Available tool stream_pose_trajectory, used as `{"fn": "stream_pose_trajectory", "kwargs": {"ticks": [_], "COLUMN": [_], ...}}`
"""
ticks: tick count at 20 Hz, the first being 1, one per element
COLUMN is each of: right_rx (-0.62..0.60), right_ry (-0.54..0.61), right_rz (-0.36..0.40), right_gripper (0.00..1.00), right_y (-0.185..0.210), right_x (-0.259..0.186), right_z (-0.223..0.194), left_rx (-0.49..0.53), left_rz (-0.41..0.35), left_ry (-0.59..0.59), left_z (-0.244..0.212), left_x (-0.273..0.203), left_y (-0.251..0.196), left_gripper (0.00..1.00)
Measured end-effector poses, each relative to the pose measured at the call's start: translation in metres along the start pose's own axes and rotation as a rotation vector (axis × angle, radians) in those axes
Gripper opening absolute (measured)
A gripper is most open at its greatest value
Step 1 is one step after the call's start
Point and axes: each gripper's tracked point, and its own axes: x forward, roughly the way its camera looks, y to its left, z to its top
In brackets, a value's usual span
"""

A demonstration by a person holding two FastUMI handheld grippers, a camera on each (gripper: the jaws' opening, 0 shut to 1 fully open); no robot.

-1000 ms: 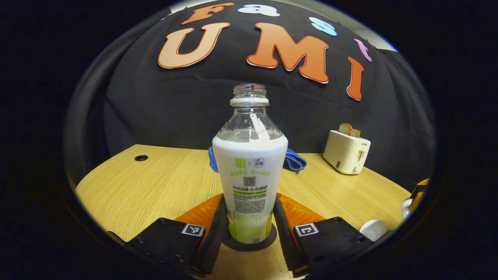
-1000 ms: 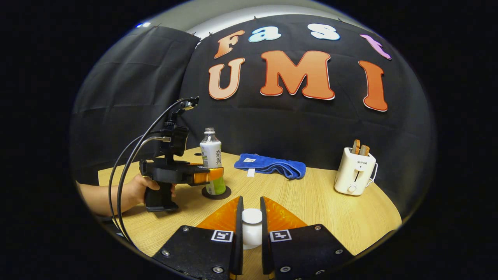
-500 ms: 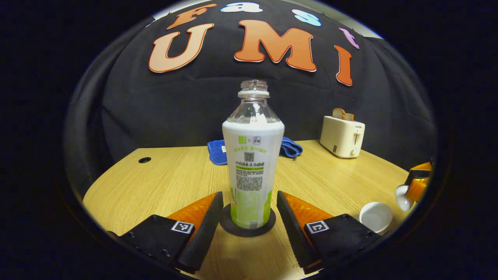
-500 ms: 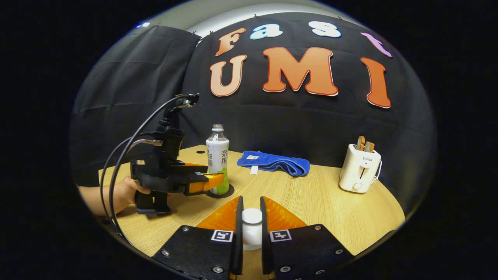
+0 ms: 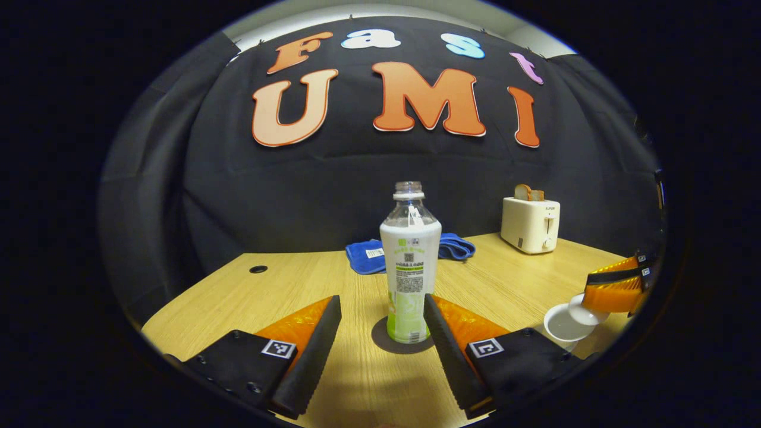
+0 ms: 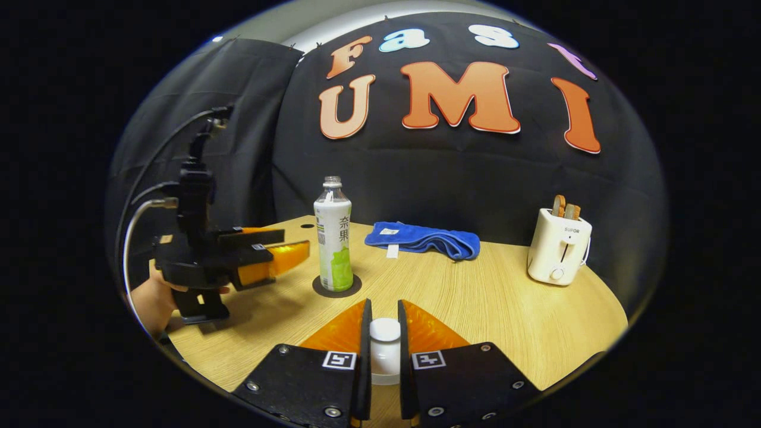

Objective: Open the teacup lid with one hand, grasp the water bottle and pour water into the teacup with the other hand; after pouring, place the water bottle on the coaster and then close the teacup lid.

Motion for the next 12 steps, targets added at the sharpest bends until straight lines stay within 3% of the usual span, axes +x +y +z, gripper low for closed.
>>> {"fn": "stream_pose_trajectory", "kwargs": {"ticks": [12], "right_rx": [-0.022], "right_ry": [0.045], "right_rz": [-0.034], "right_gripper": [0.20], "right_y": [0.001], "right_x": [0.017], "right_z": [-0.022], "left_rx": [0.003], "left_rz": [0.055], "left_ry": [-0.147], "left_z": [0.046], "left_x": [-0.037], "left_y": [0.010], "left_gripper": [0.88]}}
